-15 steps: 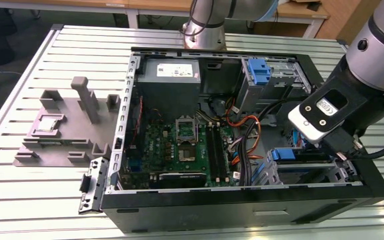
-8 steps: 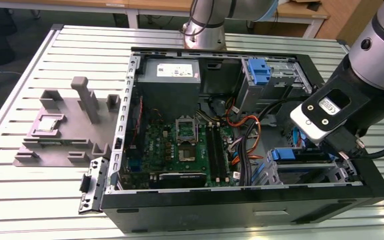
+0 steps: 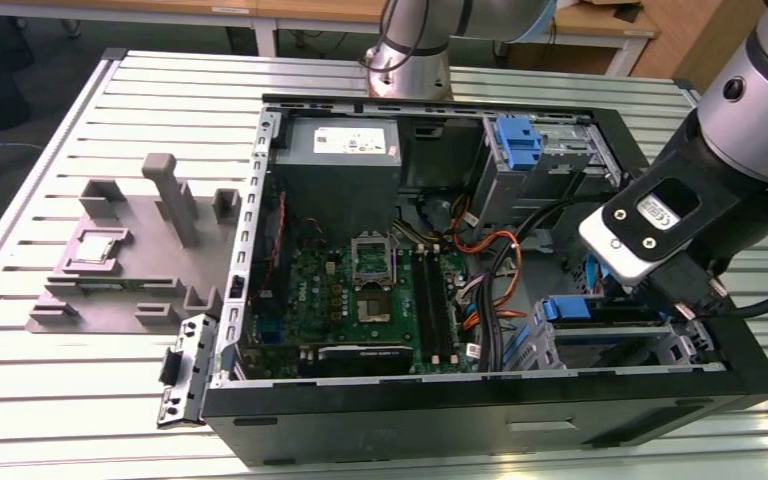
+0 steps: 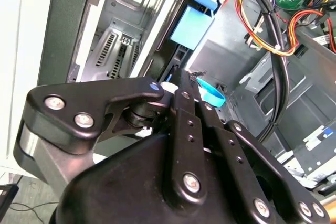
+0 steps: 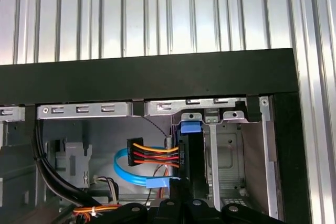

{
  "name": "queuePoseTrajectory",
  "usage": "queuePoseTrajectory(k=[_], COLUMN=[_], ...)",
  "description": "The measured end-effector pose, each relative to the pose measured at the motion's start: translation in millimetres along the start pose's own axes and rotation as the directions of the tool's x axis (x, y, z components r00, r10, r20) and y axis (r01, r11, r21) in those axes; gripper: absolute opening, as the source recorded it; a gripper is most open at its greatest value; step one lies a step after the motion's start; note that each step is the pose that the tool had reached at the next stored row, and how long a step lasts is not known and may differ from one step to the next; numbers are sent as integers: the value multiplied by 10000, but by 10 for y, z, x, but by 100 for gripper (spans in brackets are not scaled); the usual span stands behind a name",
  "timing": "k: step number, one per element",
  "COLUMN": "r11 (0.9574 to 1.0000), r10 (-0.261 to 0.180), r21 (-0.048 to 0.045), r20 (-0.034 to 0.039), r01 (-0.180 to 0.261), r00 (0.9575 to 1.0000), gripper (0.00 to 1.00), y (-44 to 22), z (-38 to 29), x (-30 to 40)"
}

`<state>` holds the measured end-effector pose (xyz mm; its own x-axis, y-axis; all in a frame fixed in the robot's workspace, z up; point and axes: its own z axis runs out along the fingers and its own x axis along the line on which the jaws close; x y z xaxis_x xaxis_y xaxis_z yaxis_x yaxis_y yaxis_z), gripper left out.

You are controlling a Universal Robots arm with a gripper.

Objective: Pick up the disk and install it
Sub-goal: 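Insert the second disk wire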

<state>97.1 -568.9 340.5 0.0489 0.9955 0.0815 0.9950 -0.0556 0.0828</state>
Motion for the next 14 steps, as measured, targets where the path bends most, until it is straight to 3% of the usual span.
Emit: queuePoseTrajectory(k=[9,14], r11=[10000,9999], r10=[4,10], r21=[60,108], r20=[18,-18], r01=[-4,-9], r00=[10000,10000], gripper=[10,10], y=[17,19], z=[84,70], x=[-4,-2])
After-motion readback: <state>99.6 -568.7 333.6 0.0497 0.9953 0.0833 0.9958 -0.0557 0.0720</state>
